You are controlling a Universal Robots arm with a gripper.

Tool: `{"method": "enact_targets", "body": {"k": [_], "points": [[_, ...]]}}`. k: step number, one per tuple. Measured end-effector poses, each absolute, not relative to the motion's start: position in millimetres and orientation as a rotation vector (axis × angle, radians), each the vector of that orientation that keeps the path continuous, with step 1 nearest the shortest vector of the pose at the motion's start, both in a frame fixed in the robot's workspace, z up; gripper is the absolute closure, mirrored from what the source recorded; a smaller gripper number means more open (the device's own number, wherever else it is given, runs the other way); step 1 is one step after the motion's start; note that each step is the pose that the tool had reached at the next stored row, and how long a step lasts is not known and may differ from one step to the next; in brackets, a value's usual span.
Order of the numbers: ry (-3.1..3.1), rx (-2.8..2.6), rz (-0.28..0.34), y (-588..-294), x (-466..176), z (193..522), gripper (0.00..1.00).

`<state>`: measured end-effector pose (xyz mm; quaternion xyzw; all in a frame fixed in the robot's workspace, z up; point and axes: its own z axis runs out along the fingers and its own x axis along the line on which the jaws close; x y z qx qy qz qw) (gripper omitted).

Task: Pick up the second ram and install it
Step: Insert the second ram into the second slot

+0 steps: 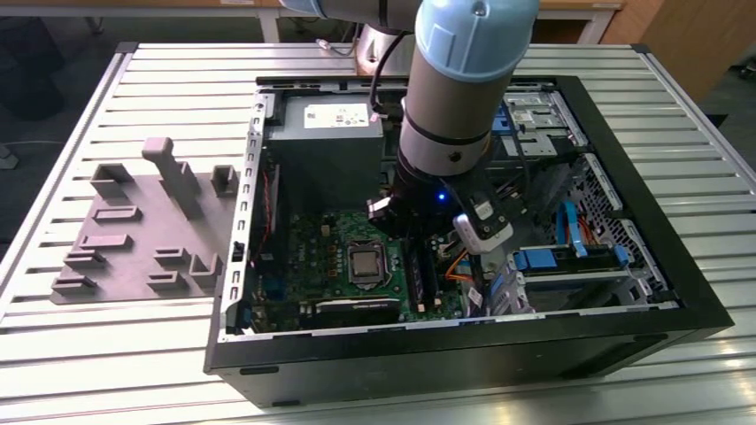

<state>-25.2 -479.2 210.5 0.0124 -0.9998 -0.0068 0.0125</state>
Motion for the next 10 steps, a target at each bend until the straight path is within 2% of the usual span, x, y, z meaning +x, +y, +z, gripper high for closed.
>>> {"method": "enact_targets", "body": {"k": [10], "points": [[-3.116, 0.039, -0.021, -479.2, -25.2, 206.5, 0.86]]}}
